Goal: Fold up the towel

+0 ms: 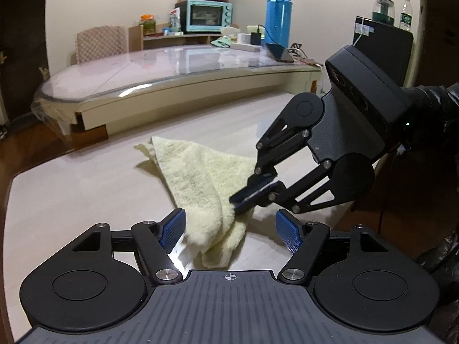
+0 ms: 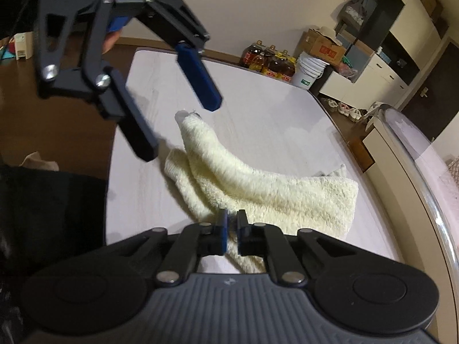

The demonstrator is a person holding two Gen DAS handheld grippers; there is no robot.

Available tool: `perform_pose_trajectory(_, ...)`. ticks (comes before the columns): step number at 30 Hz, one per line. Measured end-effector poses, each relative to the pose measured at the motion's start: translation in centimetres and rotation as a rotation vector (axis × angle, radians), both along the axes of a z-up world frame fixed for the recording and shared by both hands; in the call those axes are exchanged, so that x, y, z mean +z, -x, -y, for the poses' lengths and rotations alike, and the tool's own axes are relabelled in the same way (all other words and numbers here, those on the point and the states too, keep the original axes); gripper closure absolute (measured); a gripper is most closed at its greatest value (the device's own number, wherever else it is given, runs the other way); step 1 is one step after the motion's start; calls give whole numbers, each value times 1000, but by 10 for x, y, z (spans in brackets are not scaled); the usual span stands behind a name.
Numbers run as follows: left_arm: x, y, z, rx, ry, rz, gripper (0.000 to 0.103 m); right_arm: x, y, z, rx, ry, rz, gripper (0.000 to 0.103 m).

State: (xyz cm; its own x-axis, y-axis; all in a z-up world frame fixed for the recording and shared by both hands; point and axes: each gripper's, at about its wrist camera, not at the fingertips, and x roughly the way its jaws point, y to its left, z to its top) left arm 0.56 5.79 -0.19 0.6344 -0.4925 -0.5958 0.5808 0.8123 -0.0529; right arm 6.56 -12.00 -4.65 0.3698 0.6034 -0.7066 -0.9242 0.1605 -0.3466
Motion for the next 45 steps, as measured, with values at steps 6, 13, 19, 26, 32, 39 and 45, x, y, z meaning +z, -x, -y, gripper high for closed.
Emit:
perform_pose_trajectory(6, -8, -3, 9, -32, -17, -23, 29, 1, 4, 17, 26, 35, 6, 97)
perform_pose_trajectory(13, -20, -6, 21, -73, -47, -63, 29, 12, -10, 31, -46, -92, -109, 96)
perform_pose_trajectory(19, -32, -6, 21, -76, -79, -92, 28, 25, -32, 22, -106, -234, -243, 96)
perform_pose_trajectory(26, -26, 0, 12, -43, -59, -74, 28, 7, -27, 1, -62, -148, -257, 92)
perform_pose_trajectory(32, -18, 0, 18, -67, -17, -56, 24, 35, -68, 17, -199, -268, -283, 85)
perform_pose_trajectory(39, -35, 0, 26, -80, -38, -98, 24, 25, -136, 8, -314, -209, -337, 81)
perform_pose_trajectory(45, -40, 0, 28, -64, -37, -109, 24, 26, -168, 12, -345, -288, -460, 80)
